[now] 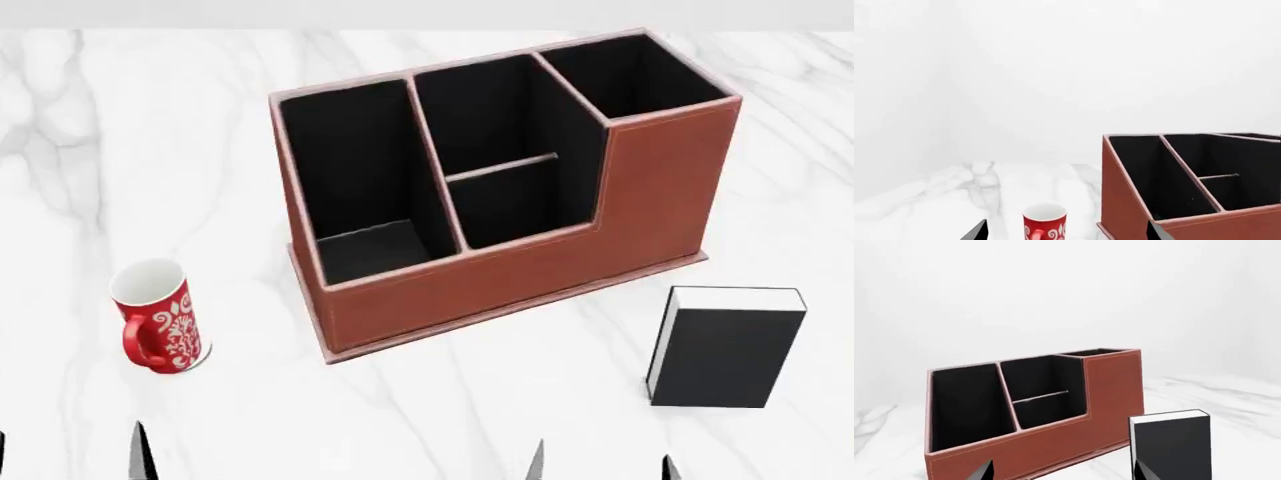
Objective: Pick up the book and place it in the back compartment of the caddy.
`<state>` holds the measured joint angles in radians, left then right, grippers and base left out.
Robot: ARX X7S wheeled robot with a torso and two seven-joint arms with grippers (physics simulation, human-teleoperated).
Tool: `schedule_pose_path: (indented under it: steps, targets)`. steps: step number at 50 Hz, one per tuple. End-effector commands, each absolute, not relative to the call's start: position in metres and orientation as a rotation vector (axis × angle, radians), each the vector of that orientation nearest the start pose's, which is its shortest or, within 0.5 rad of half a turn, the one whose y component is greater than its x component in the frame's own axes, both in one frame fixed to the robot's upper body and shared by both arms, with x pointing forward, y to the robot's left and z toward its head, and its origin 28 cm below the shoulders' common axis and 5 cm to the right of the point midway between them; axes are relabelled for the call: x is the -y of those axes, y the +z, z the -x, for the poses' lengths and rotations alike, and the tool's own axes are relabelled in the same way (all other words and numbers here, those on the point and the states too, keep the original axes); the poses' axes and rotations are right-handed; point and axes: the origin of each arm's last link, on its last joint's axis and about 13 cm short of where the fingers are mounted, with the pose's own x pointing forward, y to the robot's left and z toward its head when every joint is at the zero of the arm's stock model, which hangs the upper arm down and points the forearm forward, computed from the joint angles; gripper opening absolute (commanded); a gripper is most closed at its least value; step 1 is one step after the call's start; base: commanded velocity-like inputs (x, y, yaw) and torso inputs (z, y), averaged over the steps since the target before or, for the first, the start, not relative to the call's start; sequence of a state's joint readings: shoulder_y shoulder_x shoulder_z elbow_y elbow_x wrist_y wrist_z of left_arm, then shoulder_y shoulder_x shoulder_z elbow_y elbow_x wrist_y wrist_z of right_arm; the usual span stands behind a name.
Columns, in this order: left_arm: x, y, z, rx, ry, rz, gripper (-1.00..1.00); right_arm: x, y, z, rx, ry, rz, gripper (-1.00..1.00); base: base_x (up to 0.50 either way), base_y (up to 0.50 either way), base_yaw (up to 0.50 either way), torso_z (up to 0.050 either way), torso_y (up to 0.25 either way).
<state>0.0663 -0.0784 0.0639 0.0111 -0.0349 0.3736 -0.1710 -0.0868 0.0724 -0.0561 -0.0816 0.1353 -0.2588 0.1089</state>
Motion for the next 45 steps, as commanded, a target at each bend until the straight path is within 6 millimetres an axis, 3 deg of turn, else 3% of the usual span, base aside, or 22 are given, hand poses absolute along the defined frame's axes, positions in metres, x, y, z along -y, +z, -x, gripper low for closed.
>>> schedule_pose_path:
  steps: [1, 16, 45]
  targets:
    - [-0.216, 0.037, -0.189, 0.436, 0.152, 0.042, 1.0, 0.106, 0.036, -0.188, 0.316, -0.099, -0.121, 1.0, 0.0, 0.0, 0.0, 0.0, 0.0]
    - [-0.228, 0.044, -0.187, 0.505, 0.216, 0.105, 1.0, 0.113, 0.038, -0.191, 0.348, -0.181, -0.14, 1.0, 0.0, 0.0, 0.0, 0.0, 0.0]
    - [-0.228, 0.045, -0.187, 0.511, 0.202, 0.137, 1.0, 0.111, 0.036, -0.19, 0.375, -0.174, -0.163, 1.0, 0.0, -0.01, 0.0, 0.0, 0.0]
